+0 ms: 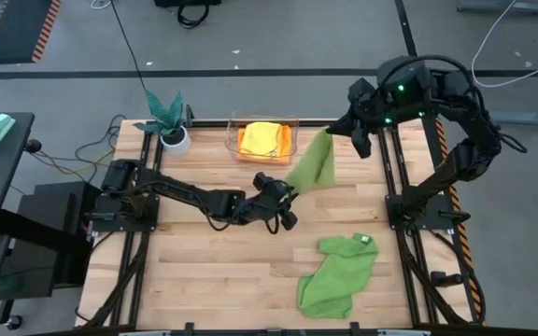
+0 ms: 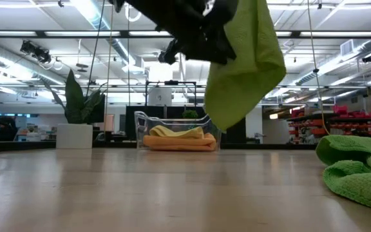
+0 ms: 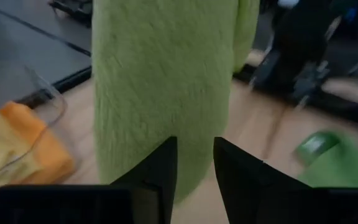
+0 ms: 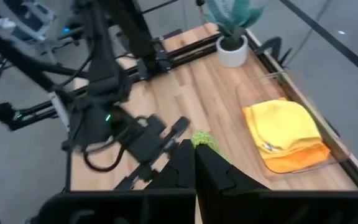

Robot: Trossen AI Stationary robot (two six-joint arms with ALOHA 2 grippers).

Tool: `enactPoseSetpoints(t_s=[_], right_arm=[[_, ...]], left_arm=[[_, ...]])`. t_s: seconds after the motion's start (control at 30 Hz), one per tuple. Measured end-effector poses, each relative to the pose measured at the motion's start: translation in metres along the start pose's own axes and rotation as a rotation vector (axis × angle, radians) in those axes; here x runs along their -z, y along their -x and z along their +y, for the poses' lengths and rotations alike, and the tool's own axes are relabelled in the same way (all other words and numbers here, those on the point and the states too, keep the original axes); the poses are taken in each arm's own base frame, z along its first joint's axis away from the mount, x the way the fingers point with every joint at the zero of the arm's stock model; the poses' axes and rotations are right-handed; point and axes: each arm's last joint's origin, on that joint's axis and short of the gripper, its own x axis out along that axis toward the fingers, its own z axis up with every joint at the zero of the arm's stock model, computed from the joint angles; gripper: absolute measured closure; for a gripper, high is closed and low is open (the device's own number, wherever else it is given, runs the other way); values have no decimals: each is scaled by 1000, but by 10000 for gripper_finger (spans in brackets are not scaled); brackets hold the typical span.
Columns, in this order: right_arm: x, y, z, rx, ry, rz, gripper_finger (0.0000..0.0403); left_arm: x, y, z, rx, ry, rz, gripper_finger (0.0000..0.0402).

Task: Fold microfiber towels
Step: Fold the light green towel

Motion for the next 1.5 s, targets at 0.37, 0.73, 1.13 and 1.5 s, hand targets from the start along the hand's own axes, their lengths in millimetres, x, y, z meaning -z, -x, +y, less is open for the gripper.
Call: enactPoseSetpoints(t_s=[0.37, 0.73, 1.13, 1.5], right_arm=[[-16, -4, -27, -55, -65, -67, 403], [-21, -12, -26, -132, -60, -68, 403], [-11, -5, -17, -177, -50, -12, 403], [3, -7, -1, -170, -23, 107, 403]], left_arm=[[1, 5, -10, -105, -206, -51, 319], [-3, -10, 10, -149, -216, -13, 325], [-3, -11, 21, -382, -227, -45, 339], [-45, -15, 22, -452, -228, -113, 362]])
